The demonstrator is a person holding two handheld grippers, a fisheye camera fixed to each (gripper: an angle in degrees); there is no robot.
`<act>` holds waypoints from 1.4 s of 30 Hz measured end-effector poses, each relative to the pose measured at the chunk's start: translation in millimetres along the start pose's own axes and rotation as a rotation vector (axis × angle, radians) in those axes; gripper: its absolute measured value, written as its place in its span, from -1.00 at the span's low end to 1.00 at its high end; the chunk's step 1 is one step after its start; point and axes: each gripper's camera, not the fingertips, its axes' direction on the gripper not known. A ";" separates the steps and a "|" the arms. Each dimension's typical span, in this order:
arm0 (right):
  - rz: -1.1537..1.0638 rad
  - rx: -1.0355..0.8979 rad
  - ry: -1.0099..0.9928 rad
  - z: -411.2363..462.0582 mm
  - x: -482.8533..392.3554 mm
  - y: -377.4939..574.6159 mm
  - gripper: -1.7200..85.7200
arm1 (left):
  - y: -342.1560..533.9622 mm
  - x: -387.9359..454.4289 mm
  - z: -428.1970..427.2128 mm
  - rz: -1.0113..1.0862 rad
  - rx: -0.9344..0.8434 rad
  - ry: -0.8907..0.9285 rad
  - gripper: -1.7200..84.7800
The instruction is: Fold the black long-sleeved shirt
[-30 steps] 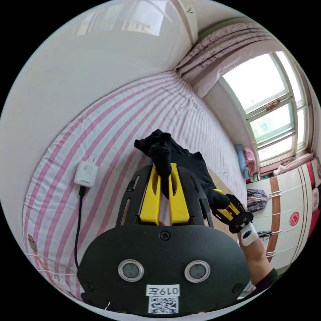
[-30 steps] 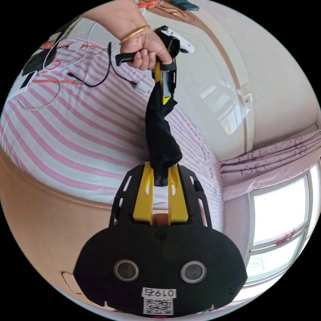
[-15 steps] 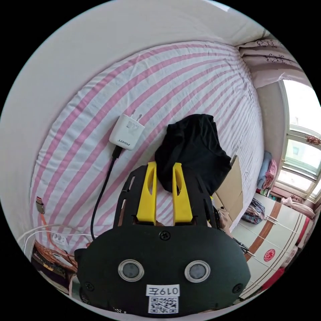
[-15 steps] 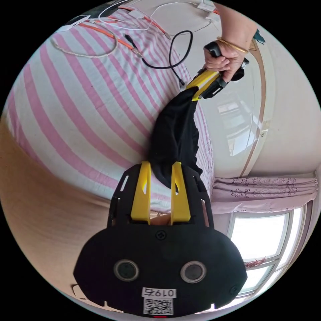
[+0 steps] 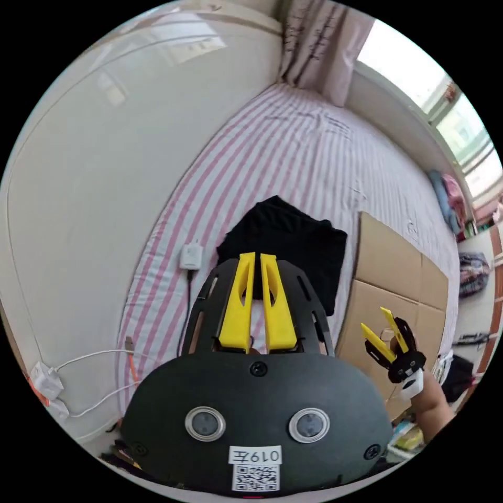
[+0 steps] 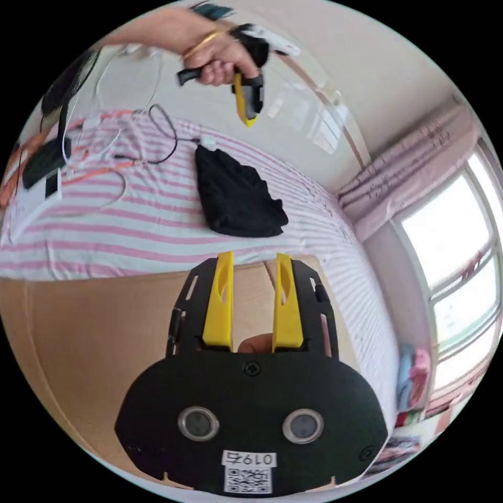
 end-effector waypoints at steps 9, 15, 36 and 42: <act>0.652 0.052 -0.106 -251.2 102.6 183.9 -0.80 | 312.7 404.6 -78.5 0.313 0.246 0.207 -0.94; 0.685 0.076 -0.120 -378.5 170.4 304.9 -0.97 | 437.5 602.5 -107.1 0.489 0.214 0.318 -0.94; 0.795 0.116 0.482 -788.4 185.1 504.8 -0.90 | 775.0 806.7 -326.4 0.622 0.351 0.260 -0.94; 0.598 -0.262 0.850 -800.2 231.3 547.8 -0.76 | 819.0 785.4 -343.6 0.525 0.263 0.410 -0.94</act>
